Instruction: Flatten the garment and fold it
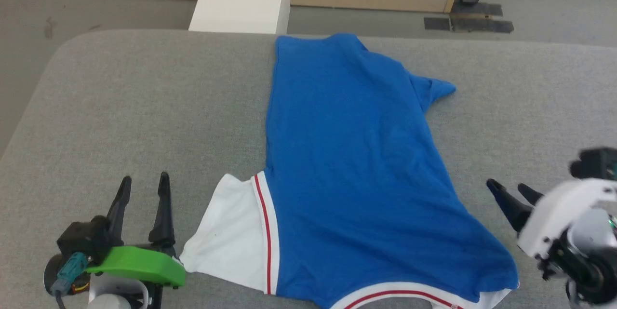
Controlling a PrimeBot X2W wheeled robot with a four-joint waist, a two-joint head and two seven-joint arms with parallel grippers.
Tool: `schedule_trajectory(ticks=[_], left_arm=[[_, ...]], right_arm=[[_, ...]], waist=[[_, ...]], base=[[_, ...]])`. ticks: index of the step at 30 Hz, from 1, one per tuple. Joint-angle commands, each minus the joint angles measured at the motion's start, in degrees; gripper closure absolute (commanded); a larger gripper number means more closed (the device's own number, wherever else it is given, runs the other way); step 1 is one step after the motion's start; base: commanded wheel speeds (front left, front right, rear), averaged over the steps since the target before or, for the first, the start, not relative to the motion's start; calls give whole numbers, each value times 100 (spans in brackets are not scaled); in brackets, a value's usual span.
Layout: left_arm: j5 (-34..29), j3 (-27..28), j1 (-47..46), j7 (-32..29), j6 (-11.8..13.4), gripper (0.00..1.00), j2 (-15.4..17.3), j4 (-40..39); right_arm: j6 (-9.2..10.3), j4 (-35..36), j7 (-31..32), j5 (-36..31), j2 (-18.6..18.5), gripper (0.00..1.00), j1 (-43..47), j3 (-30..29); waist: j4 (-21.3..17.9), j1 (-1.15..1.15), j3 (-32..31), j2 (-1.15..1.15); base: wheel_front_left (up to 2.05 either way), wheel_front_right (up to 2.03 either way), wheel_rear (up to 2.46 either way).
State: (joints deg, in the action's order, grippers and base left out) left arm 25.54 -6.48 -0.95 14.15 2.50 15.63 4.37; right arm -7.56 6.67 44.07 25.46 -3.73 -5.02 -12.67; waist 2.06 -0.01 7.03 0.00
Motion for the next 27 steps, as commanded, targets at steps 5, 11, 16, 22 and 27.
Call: schedule_trajectory(ticks=[5, 11, 16, 22, 27], left_arm=[[-493, 109, -247, 81, -129, 0, -178, -286], [-724, 349, -314, 84, -369, 0, -479, -339], [-842, 514, -377, 84, -546, 0, -671, -210], [-957, 676, -473, 85, -717, 0, -835, -126], [-1011, 756, -608, 85, -819, 0, -934, -41]], right_arm=[[8, -794, 754, -1099, -22, 0, -846, 637], [8, -1700, 1254, -1605, -171, 0, -1384, 1161], [8, -1985, 1435, -1331, -215, 100, -1719, 1296], [8, -2144, 1043, -1475, -308, 100, -2760, 1321], [8, -2526, 582, -1808, -214, 100, -3732, 1545]], waist=[[110, 1, 437, 0], [269, 1, 719, 0], [373, 1, 788, 0], [472, 1, 905, 0], [554, 1, 1035, 0]], base=[[0, 0, 0], [0, 0, 0], [0, 0, 0], [0, 0, 0], [0, 0, 0]])
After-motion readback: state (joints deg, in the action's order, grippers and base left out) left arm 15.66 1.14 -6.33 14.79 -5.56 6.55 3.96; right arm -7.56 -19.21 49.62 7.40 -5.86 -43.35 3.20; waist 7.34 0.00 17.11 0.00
